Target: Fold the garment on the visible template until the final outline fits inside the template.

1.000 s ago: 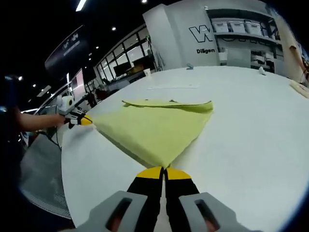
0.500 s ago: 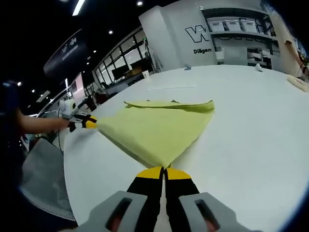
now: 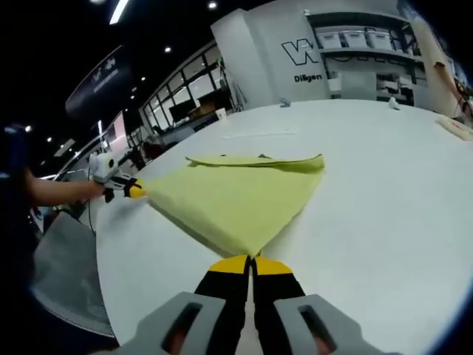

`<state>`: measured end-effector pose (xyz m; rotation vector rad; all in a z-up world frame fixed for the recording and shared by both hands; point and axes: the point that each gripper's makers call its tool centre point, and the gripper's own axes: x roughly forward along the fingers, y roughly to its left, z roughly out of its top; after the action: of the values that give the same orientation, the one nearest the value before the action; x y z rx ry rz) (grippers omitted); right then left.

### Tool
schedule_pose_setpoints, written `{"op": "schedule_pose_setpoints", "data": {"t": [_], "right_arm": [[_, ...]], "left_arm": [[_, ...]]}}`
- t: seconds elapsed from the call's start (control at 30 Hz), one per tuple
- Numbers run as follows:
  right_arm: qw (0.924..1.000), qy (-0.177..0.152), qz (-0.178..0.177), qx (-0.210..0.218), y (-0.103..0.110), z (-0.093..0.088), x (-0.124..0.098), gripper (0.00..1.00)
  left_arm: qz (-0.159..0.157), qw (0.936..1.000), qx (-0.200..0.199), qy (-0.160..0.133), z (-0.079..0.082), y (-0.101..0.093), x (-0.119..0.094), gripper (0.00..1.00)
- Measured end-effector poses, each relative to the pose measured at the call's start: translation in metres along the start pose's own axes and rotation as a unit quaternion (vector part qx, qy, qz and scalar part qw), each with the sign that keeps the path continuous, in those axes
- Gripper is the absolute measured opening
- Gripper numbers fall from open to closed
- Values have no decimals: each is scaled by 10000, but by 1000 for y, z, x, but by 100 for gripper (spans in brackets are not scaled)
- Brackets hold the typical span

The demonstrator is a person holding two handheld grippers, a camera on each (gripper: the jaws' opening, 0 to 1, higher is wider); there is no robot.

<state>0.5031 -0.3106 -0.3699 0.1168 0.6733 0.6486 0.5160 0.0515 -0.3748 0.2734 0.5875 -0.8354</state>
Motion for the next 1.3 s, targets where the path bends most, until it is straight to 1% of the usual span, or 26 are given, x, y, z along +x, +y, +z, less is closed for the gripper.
{"op": "schedule_pose_setpoints", "data": {"t": [0.13,0.17,0.23,0.33,0.37,0.4,0.43,0.47,0.53,0.57,0.63,0.67,0.73,0.77,0.87,0.97,1.0,1.07,1.1,1.13,1.2,1.23,1.27,1.3], "right_arm": [[9999,58,88,-42,7,-5,-2,0],[9999,62,105,-44,9,-7,-3,0],[9998,85,158,-50,13,-10,-4,0],[9997,91,210,-61,22,-16,-10,0],[9997,97,223,-61,24,-18,-11,0],[9996,102,241,-65,26,-22,-14,0],[9996,105,247,-67,27,-23,-15,0],[9996,108,263,-63,35,-29,-20,0],[9996,105,270,-60,38,-32,-22,0],[9996,98,266,-36,40,-36,-25,0],[9996,80,265,5,44,-40,-30,0],[9996,75,255,40,50,-46,-36,0],[9997,68,246,61,50,-49,-38,0],[9996,64,243,89,52,-52,-40,0],[9996,63,233,140,55,-59,-46,0],[9996,50,196,202,55,-65,-49,0],[9997,51,141,201,55,-67,-50,0],[9997,-3,121,190,55,-64,-50,0],[9998,-32,83,165,54,-63,-52,0],[9999,-46,54,152,55,-61,-54,0],[9997,-173,3,154,52,-56,-60,0],[9994,-272,-32,234,49,-51,-64,0],[9992,-314,-65,259,47,-48,-67,3],[9990,-359,-109,229,45,-44,-70,5]], "left_arm": [[-98,9999,-9,134,-8,-5,-6,0],[-120,9998,12,186,-7,-11,-9,0],[-154,9996,25,238,-13,-12,-14,0],[-192,9994,47,298,-16,-18,-21,0],[-209,9992,50,330,-14,-25,-26,0],[-230,9990,51,372,-16,-30,-30,0],[-229,9990,55,379,-19,-28,-30,0],[-253,9987,46,432,-26,-32,-34,0],[-268,9985,37,470,-28,-38,-37,0],[-286,9984,19,495,-32,-42,-41,0],[-299,9982,-10,514,-34,-49,-45,0],[-308,9982,-27,523,-36,-52,-46,0],[-329,9980,-57,536,-40,-57,-50,0],[-341,9979,-60,552,-40,-63,-52,0],[-381,9975,-62,594,-44,-71,-56,0],[-402,9976,-78,564,-46,-75,-58,0],[-417,9979,-81,495,-44,-77,-59,1],[-441,9979,-159,447,-44,-79,-61,3],[-434,9980,-165,433,-43,-79,-62,5],[-425,9981,-178,402,-42,-79,-64,11],[-422,9979,-397,286,-40,-77,-71,25],[-385,9978,-507,183,-43,-70,-75,31],[-345,9979,-530,115,-41,-68,-78,32],[-290,9980,-567,13,-35,-67,-80,31]]}}
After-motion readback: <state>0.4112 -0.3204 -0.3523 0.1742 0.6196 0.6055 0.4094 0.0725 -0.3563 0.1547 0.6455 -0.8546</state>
